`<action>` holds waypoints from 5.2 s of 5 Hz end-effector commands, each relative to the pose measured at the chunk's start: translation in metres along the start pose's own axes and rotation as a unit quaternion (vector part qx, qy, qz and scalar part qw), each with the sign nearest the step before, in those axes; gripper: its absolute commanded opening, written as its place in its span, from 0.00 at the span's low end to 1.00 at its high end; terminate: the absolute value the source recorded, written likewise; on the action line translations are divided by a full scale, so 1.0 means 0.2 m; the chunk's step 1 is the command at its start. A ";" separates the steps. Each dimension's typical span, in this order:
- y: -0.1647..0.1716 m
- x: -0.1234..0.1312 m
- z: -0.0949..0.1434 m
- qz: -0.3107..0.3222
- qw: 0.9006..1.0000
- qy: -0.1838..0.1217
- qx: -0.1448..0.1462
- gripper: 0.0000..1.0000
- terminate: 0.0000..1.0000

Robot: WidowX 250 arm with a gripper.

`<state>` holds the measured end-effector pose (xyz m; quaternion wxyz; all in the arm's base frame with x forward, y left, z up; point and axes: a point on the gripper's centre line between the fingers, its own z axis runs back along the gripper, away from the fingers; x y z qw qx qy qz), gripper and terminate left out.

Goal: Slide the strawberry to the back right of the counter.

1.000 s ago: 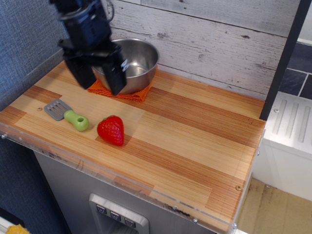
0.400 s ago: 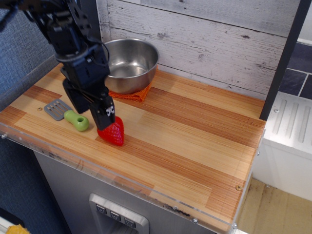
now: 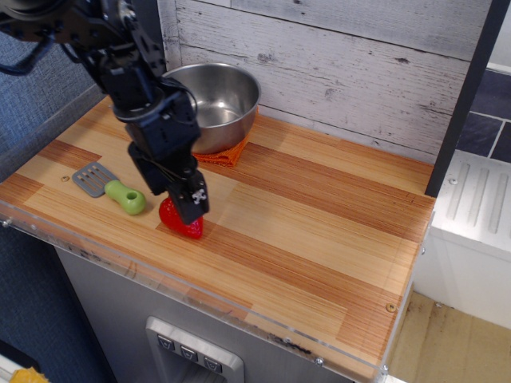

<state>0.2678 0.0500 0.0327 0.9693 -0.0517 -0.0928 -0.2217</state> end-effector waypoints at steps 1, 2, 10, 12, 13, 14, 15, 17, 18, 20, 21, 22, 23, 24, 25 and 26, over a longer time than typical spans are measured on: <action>0.01 0.01 -0.05 -0.016 1.000 0.009 -0.007 1.00 0.00; 0.02 0.01 -0.05 -0.009 1.000 0.019 0.000 0.00 0.00; -0.25 0.71 -0.12 -0.123 0.987 -0.099 -0.033 0.00 0.00; -0.35 0.84 -0.22 -0.153 0.983 -0.099 -0.035 0.00 0.00; -0.35 0.81 -0.25 -0.158 0.983 -0.084 -0.037 0.00 0.00; -0.34 0.78 -0.23 -0.142 0.987 -0.064 -0.029 1.00 0.00; -0.34 0.76 -0.21 -0.142 0.988 -0.057 -0.023 1.00 0.00; -0.34 0.78 -0.14 -0.141 0.987 -0.072 -0.018 1.00 0.00; -0.34 0.79 -0.08 -0.138 0.987 -0.085 -0.019 1.00 0.00; -0.36 0.82 0.15 -0.141 0.982 -0.125 -0.009 1.00 0.00; -0.38 0.80 0.27 -0.141 0.979 -0.149 0.006 1.00 0.00; -0.39 0.76 0.40 -0.135 0.977 -0.164 0.009 1.00 0.00; -0.39 0.76 0.40 -0.135 0.977 -0.164 0.009 1.00 0.00; -0.39 0.76 0.40 -0.135 0.977 -0.164 0.009 1.00 0.00; -0.39 0.76 0.40 -0.135 0.977 -0.164 0.009 1.00 0.00; -0.39 0.76 0.40 -0.135 0.977 -0.164 0.009 1.00 1.00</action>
